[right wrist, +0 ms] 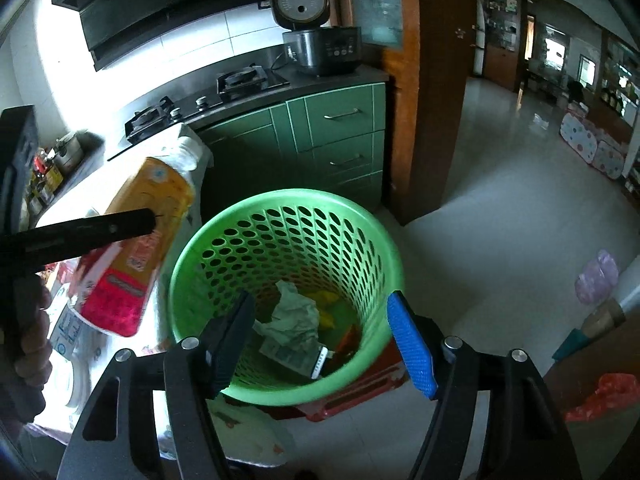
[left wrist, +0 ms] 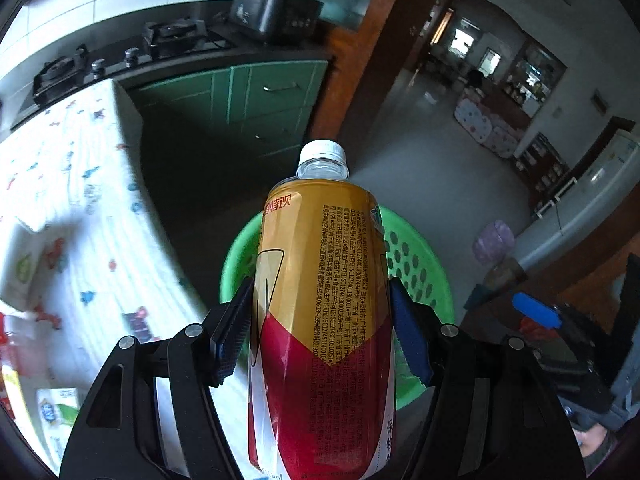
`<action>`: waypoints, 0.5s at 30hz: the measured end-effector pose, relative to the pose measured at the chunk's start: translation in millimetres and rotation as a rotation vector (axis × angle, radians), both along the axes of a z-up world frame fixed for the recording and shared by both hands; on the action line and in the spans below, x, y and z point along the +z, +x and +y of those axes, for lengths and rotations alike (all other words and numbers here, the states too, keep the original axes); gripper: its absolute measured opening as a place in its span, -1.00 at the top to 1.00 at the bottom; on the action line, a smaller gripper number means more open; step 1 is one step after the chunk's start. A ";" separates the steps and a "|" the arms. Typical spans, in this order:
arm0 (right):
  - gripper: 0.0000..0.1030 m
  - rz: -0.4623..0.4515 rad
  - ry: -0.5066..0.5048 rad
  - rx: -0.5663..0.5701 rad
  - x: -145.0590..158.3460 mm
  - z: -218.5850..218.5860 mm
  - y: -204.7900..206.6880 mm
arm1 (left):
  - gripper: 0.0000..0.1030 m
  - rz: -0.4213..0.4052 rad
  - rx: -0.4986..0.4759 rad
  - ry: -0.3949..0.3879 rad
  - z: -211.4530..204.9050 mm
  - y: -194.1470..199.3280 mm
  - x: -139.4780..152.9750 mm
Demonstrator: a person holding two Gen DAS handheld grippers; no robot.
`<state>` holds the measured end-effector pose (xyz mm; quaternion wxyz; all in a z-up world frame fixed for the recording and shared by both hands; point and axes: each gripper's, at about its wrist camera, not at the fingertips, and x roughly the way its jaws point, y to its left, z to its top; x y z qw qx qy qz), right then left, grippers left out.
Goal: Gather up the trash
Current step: 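Carry the yellow-red bottle over the basket and open the left gripper, then move both grippers back to the table toward the white milk carton and lid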
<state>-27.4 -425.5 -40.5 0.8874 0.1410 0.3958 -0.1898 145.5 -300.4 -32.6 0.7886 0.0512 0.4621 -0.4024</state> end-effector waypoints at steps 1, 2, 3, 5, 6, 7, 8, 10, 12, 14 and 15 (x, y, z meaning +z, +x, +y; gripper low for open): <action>-0.28 0.001 0.001 -0.004 -0.6 -1.3 -2.4 | -0.28 0.007 -0.004 0.004 -5.2 0.0 -2.9; -0.29 0.003 0.001 -0.007 -1.2 -2.3 -4.3 | -0.28 0.017 -0.004 0.007 -9.5 0.2 -5.7; -0.29 0.004 0.003 -0.011 -1.8 -3.3 -6.7 | -0.29 0.022 -0.005 0.010 -13.5 0.6 -6.9; -0.29 0.005 0.005 -0.018 -2.9 -4.8 -10.0 | -0.32 0.027 -0.012 0.010 -17.7 -1.4 -10.1; -0.29 0.005 0.007 -0.021 -3.3 -5.4 -11.4 | -0.36 0.024 -0.016 0.004 -17.0 -1.9 -10.1; -0.29 0.005 0.009 -0.023 -3.8 -5.4 -12.9 | -0.41 0.016 -0.021 -0.004 -16.4 -3.9 -8.8; -0.29 0.005 0.012 -0.025 -4.4 -5.8 -13.6 | -0.42 0.008 -0.028 -0.020 -14.8 -7.1 -7.2; -0.29 0.007 0.013 -0.028 -5.4 -6.4 -14.6 | -0.43 -0.015 -0.028 -0.026 -12.1 -10.2 -3.6; -0.29 0.006 0.018 -0.024 -5.9 -4.8 -14.0 | -0.43 -0.033 -0.029 -0.025 -7.6 -14.9 0.5; -0.29 0.003 0.018 -0.017 -6.5 -4.1 -12.7 | -0.43 -0.049 -0.024 -0.025 -0.6 -16.5 4.4; -0.29 0.001 0.020 -0.012 -6.1 -2.9 -12.1 | -0.43 -0.055 -0.019 -0.023 3.6 -16.4 6.3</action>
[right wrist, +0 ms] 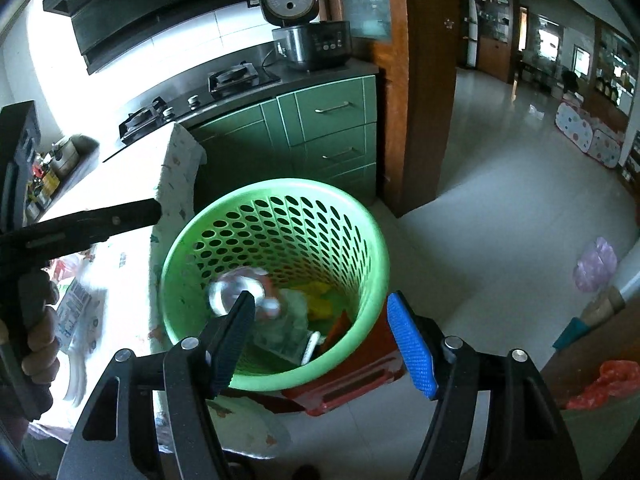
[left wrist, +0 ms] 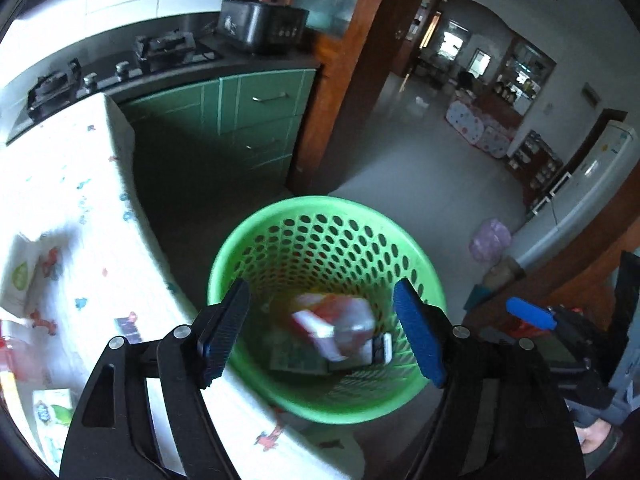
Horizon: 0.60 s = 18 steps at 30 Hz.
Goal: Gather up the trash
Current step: 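Move both grippers back to the table toward the white milk carton and lid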
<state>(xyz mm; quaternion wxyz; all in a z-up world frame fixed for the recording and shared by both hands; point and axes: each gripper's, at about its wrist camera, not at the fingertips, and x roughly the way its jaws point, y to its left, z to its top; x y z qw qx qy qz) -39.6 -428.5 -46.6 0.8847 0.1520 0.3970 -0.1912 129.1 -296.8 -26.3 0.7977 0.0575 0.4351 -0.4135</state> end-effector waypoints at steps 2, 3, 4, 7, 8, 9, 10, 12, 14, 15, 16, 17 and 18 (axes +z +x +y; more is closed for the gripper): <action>-0.29 -0.007 0.003 0.012 0.8 3.9 3.7 | -0.43 -0.004 0.016 0.001 12.2 0.5 3.7; -0.29 -0.012 0.006 0.020 1.5 6.4 5.2 | -0.43 -0.009 0.030 0.006 19.9 0.7 5.9; -0.29 -0.015 0.010 0.026 2.1 8.2 6.4 | -0.43 -0.011 0.038 0.008 25.4 1.3 7.6; -0.29 -0.024 0.009 0.056 4.9 18.1 11.8 | -0.43 -0.026 0.072 0.011 49.7 2.0 13.6; -0.29 -0.027 0.011 0.067 5.6 22.1 14.0 | -0.43 -0.032 0.081 0.011 55.5 2.0 15.0; -0.29 -0.029 0.011 0.076 6.2 25.6 15.3 | -0.43 -0.038 0.092 0.009 62.6 1.7 16.6; -0.30 -0.031 0.011 0.088 6.9 30.3 18.1 | -0.43 -0.043 0.106 0.009 71.7 1.8 18.1; -0.30 -0.036 0.015 0.114 8.2 39.8 23.6 | -0.43 -0.050 0.137 0.021 86.7 1.7 19.0; -0.30 -0.042 0.025 0.137 9.6 47.0 28.7 | -0.43 -0.054 0.175 0.029 105.3 2.5 19.5; -0.30 -0.044 0.027 0.148 10.2 50.2 31.3 | -0.43 -0.060 0.201 0.038 116.4 3.2 19.6; -0.30 -0.046 0.027 0.161 11.2 55.2 35.2 | -0.43 -0.063 0.217 0.044 123.5 3.5 19.4; -0.30 -0.048 0.029 0.175 12.4 60.2 38.9 | -0.43 -0.067 0.236 0.051 132.5 3.3 19.3; -0.31 -0.051 0.036 0.190 13.8 65.6 42.4 | -0.43 -0.069 0.255 0.058 140.5 4.5 18.5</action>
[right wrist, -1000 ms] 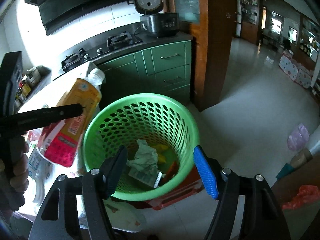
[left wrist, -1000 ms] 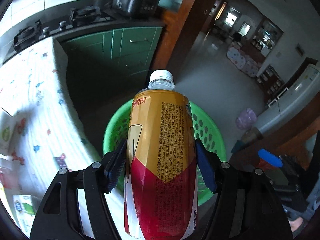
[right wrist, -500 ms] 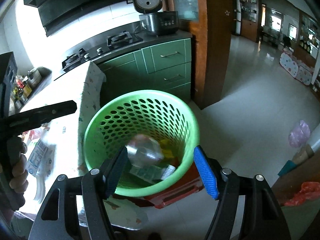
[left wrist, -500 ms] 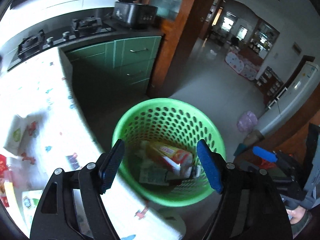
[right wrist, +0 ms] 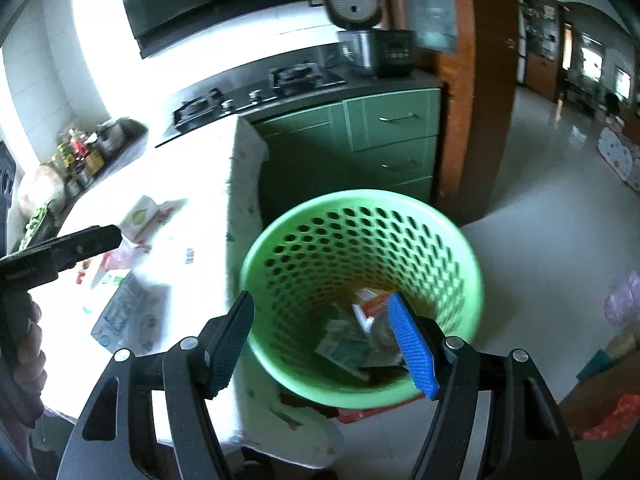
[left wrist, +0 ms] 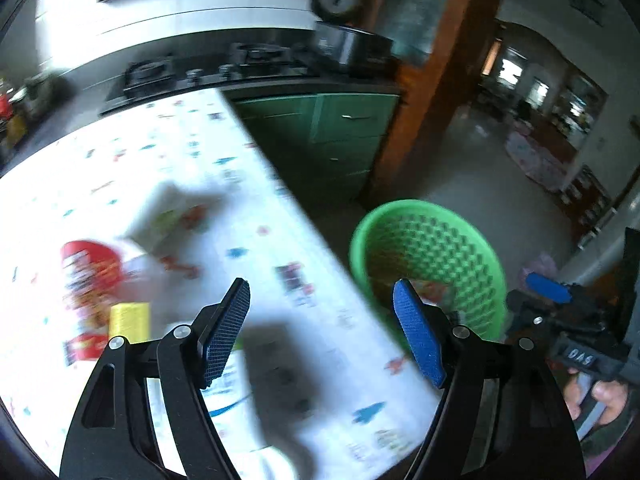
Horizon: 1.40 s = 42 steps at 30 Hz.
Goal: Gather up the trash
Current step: 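Move both grippers back to the table toward the white milk carton and lid, then grasp the white milk carton with the right gripper while the left moves to the white lid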
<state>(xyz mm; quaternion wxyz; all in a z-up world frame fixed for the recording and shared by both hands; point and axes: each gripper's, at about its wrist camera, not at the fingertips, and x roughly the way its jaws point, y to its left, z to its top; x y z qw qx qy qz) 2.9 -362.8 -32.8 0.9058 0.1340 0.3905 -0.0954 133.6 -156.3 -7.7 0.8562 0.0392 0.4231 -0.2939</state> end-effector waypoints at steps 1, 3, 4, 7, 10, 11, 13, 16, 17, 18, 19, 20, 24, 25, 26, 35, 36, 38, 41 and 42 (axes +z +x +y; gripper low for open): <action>-0.32 -0.002 0.008 0.012 0.7 3.8 2.8 | -0.43 0.001 0.024 0.004 11.4 1.1 -0.5; -0.36 -0.009 0.026 0.043 2.3 14.1 9.7 | -0.43 0.004 0.073 0.006 33.8 2.7 -1.9; -0.36 -0.009 0.031 0.057 2.4 18.1 12.6 | -0.43 0.006 0.095 0.006 44.0 3.7 -2.3; -0.36 -0.004 0.038 0.115 1.9 38.6 24.4 | -0.43 0.019 0.155 0.005 72.3 6.2 -5.0; -0.36 0.006 0.057 0.167 -1.0 58.0 35.5 | -0.43 0.031 0.215 -0.002 102.1 8.3 -8.0; -0.36 0.009 0.061 0.183 -1.6 64.6 38.7 | -0.43 0.034 0.230 -0.007 110.0 8.3 -8.6; -0.36 0.019 0.070 0.219 -4.5 80.6 46.0 | -0.43 0.040 0.264 -0.014 127.5 7.8 -10.7; -0.36 0.036 0.083 0.270 -9.1 102.9 56.6 | -0.43 0.047 0.300 -0.023 149.0 5.8 -13.4; -0.36 0.042 0.088 0.285 -10.7 109.4 59.7 | -0.43 0.049 0.309 -0.024 155.0 4.1 -14.4; -0.36 0.049 0.096 0.302 -11.9 117.7 63.4 | -0.43 0.051 0.317 -0.025 160.1 2.4 -15.4; -0.36 0.052 0.102 0.314 -12.4 123.7 66.3 | -0.43 0.054 0.329 -0.028 166.5 0.5 -16.9; -0.36 0.056 0.108 0.326 -12.9 129.2 69.9 | -0.42 0.056 0.339 -0.030 172.1 -0.3 -17.9; -0.39 0.078 0.154 0.381 -17.0 156.1 85.7 | -0.41 0.068 0.376 -0.041 193.0 -5.0 -22.7; -0.39 0.085 0.162 0.388 -18.5 160.7 88.7 | -0.40 0.071 0.388 -0.046 199.6 -6.1 -24.1; -0.40 0.095 0.173 0.397 -20.3 167.4 92.6 | -0.40 0.072 0.394 -0.048 203.0 -6.8 -24.8; -0.59 0.172 0.158 0.454 -35.2 222.9 117.5 | -0.40 0.089 0.460 -0.074 235.4 -9.3 -32.0; -0.59 0.183 0.154 0.463 -37.6 228.9 118.6 | -0.40 0.090 0.466 -0.075 238.2 -9.5 -32.7; -0.60 0.197 0.139 0.474 -42.2 234.6 119.2 | -0.40 0.094 0.472 -0.080 241.6 -9.0 -33.7; -0.60 0.207 0.100 0.483 -46.8 239.7 117.8 | -0.40 0.097 0.473 -0.083 243.5 -8.9 -34.9; -0.60 0.211 0.081 0.480 -48.0 239.3 117.5 | -0.40 0.099 0.471 -0.084 243.3 -9.1 -35.5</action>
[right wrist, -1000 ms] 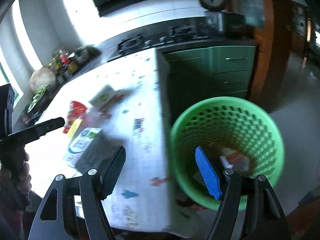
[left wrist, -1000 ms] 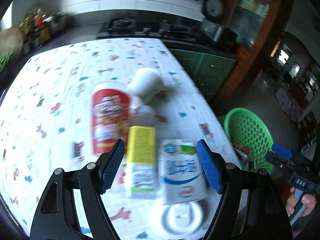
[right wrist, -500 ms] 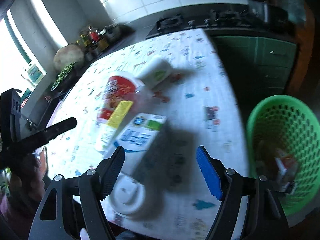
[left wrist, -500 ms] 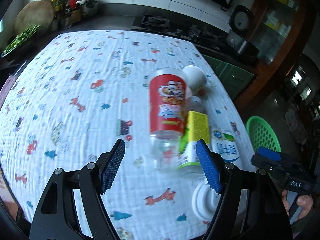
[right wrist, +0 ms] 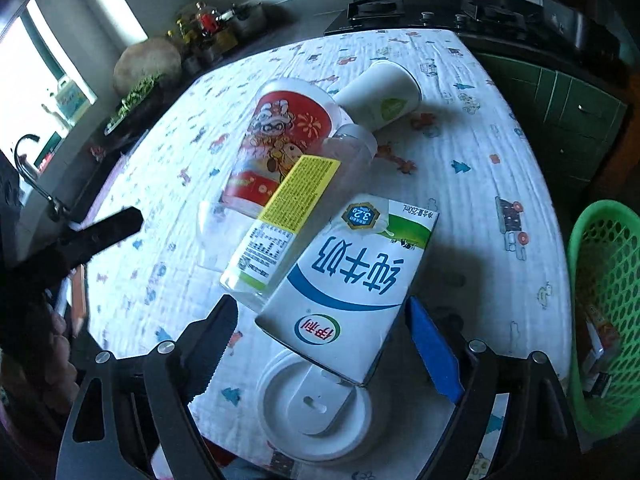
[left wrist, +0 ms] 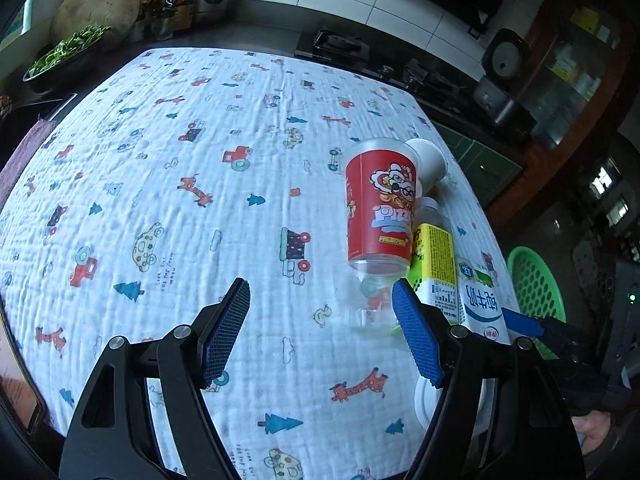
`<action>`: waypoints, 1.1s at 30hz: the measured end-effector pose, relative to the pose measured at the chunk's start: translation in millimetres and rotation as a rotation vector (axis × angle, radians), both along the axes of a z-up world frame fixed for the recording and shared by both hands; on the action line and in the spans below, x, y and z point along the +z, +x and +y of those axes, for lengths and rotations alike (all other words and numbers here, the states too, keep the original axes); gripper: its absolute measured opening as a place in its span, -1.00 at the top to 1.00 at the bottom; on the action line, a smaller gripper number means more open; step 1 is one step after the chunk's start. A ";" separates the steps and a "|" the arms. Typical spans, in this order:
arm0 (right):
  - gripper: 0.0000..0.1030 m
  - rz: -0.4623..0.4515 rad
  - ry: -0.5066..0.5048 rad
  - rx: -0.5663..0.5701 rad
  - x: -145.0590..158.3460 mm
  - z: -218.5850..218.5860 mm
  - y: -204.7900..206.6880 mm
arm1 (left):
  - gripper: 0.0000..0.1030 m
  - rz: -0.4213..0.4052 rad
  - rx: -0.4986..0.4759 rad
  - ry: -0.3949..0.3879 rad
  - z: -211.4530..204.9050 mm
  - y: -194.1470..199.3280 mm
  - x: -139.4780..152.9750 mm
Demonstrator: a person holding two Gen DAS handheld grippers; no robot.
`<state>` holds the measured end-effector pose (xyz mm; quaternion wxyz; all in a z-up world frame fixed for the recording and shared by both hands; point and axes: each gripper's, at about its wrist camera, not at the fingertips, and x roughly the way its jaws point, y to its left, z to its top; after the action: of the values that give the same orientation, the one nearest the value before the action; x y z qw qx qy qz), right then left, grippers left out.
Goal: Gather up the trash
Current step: 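Grasp the white milk carton with the right gripper while the left moves to the white lid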
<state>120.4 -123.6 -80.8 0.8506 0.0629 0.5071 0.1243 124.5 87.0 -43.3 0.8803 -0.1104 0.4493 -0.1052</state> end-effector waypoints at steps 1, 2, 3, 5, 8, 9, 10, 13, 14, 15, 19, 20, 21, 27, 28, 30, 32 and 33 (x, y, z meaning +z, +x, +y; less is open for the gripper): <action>-0.60 0.001 -0.019 -0.003 -1.1 -0.7 0.0 | -0.40 0.001 -0.002 0.000 -0.2 -0.2 -0.1; -0.60 0.000 -0.036 -0.006 -1.8 -2.6 -0.2 | -0.40 0.002 -0.004 0.000 -0.6 -0.5 -0.6; -0.60 -0.002 -0.048 -0.013 -2.3 -6.1 -1.0 | -0.40 0.002 -0.006 0.000 -0.8 -1.1 -1.1; -0.60 0.001 -0.055 -0.029 -2.8 -13.6 -2.6 | -0.40 0.004 -0.010 -0.001 -1.5 -2.0 -1.9; -0.60 0.007 -0.068 -0.061 -4.8 -29.1 -3.9 | -0.40 0.008 -0.015 0.001 -2.8 -3.6 -3.5; -0.60 0.013 -0.065 -0.071 -5.9 -35.6 -4.3 | -0.40 0.010 -0.017 0.001 -3.2 -4.1 -4.1; -0.60 0.014 -0.071 -0.080 -5.6 -40.0 -4.1 | -0.40 0.012 -0.019 0.002 -3.9 -5.0 -4.7; -0.60 0.014 -0.061 -0.102 -4.7 -51.7 -1.3 | -0.40 0.014 -0.029 0.004 -5.8 -6.7 -5.7; -0.60 0.013 -0.052 -0.109 -3.7 -53.7 0.5 | -0.40 0.014 -0.033 0.004 -6.4 -7.1 -6.1; -0.60 0.011 -0.049 -0.112 -2.8 -54.5 2.7 | -0.40 0.016 -0.037 0.005 -7.1 -7.9 -6.3; -0.60 0.010 -0.059 -0.101 -2.4 -47.9 16.4 | -0.40 0.017 -0.055 0.005 -10.5 -13.2 -6.6; -0.60 0.010 -0.066 -0.094 -3.4 -44.9 20.1 | -0.40 0.018 -0.058 0.005 -10.9 -14.6 -6.6; -0.60 0.012 -0.071 -0.089 -5.1 -41.9 24.1 | -0.40 0.019 -0.062 0.005 -11.3 -16.1 -6.8; -0.47 0.046 -0.094 -0.074 -18.9 -33.4 44.9 | -0.40 0.023 -0.098 0.010 -15.8 -29.8 -11.4; -0.40 0.055 -0.097 -0.075 -21.9 -33.1 47.7 | -0.40 0.022 -0.111 0.009 -18.2 -33.1 -12.5; -0.28 0.070 -0.088 -0.075 -26.7 -34.0 50.4 | -0.40 0.023 -0.141 0.010 -24.5 -38.7 -14.8; -0.26 0.067 -0.091 -0.072 -28.1 -35.0 49.3 | -0.40 0.021 -0.188 0.018 -35.6 -46.2 -18.9; -0.25 0.066 -0.093 -0.069 -27.7 -35.0 48.9 | -0.40 0.022 -0.205 0.021 -40.1 -48.8 -20.2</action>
<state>169.3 -158.5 -108.6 0.8392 0.0449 0.5376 0.0694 75.6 46.9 -63.5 0.8611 -0.0558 0.4687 -0.1890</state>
